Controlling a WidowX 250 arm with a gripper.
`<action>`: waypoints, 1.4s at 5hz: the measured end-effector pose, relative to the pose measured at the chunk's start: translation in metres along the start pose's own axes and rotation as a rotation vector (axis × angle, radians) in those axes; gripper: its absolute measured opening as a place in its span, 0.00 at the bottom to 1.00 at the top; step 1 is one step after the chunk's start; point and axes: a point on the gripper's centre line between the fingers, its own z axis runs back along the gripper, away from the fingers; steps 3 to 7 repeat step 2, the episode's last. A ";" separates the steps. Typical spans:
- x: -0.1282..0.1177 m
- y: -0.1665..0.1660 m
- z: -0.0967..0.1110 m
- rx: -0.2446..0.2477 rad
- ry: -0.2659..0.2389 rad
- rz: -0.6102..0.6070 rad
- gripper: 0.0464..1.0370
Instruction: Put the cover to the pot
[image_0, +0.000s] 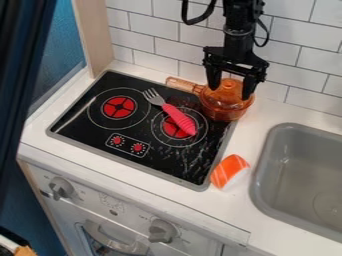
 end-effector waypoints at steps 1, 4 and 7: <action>-0.002 -0.001 0.026 -0.014 -0.056 -0.001 0.96; -0.009 0.002 0.041 -0.013 -0.087 0.005 0.96; -0.009 0.002 0.041 -0.013 -0.087 0.005 0.96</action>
